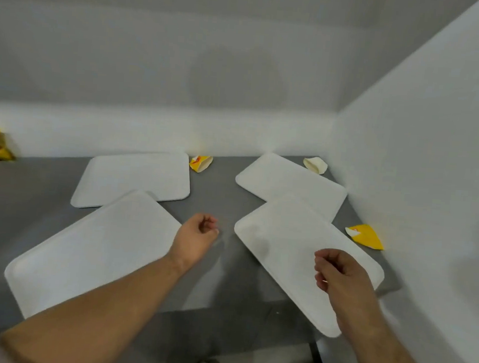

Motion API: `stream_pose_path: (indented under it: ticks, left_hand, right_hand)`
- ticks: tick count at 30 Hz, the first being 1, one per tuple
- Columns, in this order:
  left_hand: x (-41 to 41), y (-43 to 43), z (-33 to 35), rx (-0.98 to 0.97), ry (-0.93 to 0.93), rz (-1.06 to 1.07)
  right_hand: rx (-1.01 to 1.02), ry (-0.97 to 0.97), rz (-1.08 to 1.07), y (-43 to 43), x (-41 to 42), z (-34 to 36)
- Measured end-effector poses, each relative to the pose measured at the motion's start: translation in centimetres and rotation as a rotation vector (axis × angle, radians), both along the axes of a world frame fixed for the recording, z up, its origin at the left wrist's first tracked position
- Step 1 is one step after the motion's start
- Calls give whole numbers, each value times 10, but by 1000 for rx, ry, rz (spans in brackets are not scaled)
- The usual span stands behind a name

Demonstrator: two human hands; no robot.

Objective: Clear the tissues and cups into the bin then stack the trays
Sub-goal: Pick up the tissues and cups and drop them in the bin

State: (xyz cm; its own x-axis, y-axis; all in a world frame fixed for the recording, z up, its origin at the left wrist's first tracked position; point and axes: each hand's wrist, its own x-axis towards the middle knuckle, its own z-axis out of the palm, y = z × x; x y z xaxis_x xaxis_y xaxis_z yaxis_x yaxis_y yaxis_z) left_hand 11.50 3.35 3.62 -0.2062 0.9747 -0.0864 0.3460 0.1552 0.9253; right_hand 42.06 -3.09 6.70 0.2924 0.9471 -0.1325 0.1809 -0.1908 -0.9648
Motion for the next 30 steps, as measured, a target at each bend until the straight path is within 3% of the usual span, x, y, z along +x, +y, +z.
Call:
stream_pose_path:
  ticks: [6, 10, 16, 23, 30]
  left_hand:
    - [-72, 116, -4, 20, 211, -78]
    - [-103, 201, -5, 48, 418, -165]
    - [-127, 302, -20, -141, 620, -283]
    - [-123, 353, -49, -184, 960, -351]
    - [-112, 366, -68, -185, 1004, -360]
  right_hand:
    - [-56, -149, -24, 71, -49, -21]
    - [-90, -145, -83, 117, -70, -33]
    - [-167, -222, -77, 149, -92, -56]
    - [-194, -270, -62, 179, -102, -60]
    - [-204, -236, -110, 185, -93, -60]
